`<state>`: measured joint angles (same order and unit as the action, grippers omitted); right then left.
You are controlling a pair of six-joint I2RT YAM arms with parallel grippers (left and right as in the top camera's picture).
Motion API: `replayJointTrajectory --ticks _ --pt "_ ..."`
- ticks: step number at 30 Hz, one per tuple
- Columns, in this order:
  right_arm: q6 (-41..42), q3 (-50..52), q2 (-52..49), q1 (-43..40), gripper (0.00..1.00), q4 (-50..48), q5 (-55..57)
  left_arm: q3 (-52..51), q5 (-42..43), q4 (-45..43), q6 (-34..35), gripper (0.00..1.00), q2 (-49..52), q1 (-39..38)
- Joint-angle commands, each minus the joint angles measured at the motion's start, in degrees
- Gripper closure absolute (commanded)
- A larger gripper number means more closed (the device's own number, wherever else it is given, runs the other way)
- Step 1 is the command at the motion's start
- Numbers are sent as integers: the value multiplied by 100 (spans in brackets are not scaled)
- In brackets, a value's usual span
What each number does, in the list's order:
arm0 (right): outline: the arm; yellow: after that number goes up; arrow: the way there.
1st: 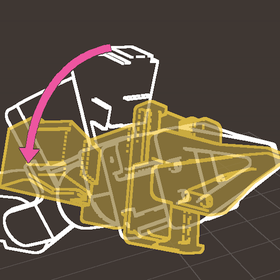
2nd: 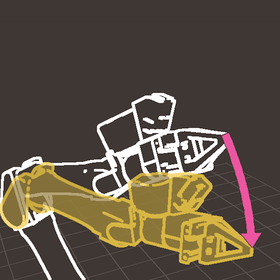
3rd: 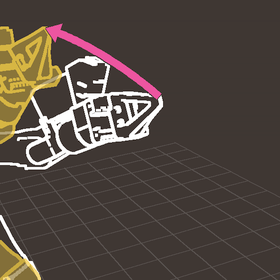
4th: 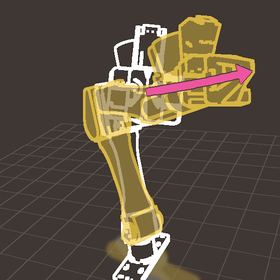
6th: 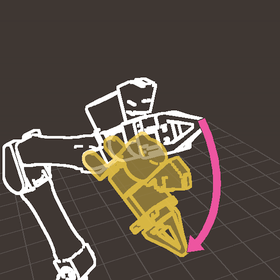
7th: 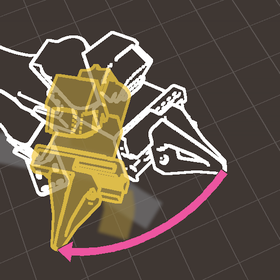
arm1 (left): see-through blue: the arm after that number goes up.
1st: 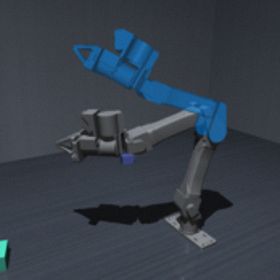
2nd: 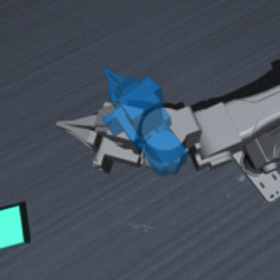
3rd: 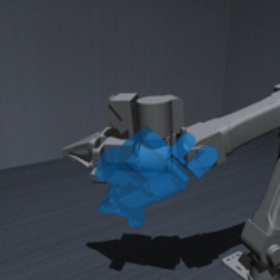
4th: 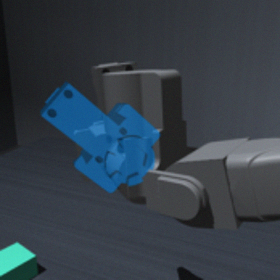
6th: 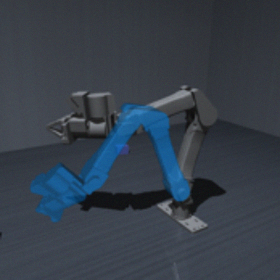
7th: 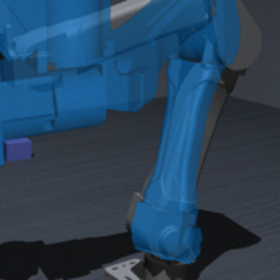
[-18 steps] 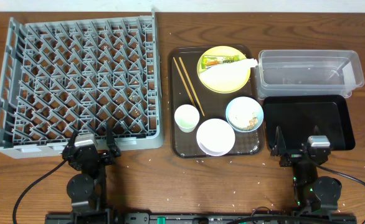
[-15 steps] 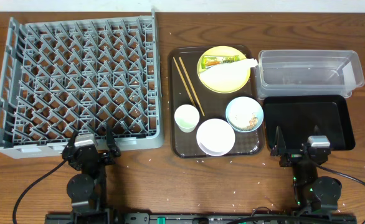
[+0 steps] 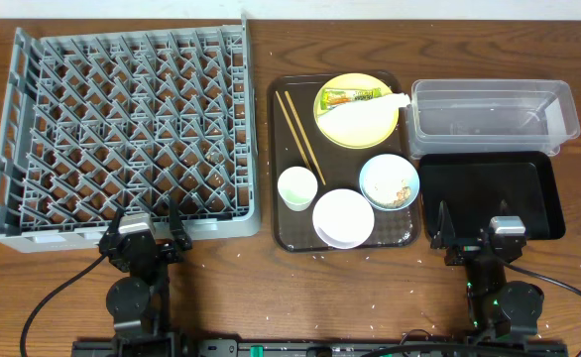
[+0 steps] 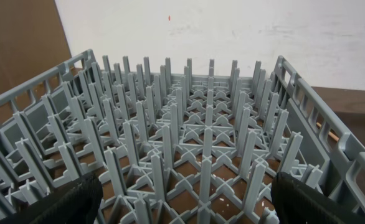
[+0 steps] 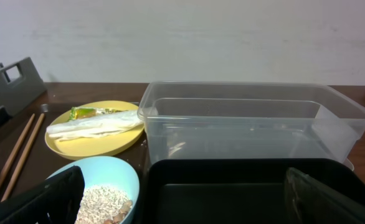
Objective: Sort waste into correct bins and load items into the dishwasher
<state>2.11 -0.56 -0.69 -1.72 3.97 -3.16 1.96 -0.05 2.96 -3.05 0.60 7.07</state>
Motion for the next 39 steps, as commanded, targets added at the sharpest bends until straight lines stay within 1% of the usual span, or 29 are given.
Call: replayJointTrajectory --ticks 1,32,39 --pt "-4 24 20 127 1 7 33 -173 -83 116 -37 12 -35 31" --pt "-2 24 20 127 1 -68 31 -173 -83 114 -37 12 -35 31" --pt "262 -28 20 127 1 -586 -957 -173 -83 114 -37 12 -37 31"
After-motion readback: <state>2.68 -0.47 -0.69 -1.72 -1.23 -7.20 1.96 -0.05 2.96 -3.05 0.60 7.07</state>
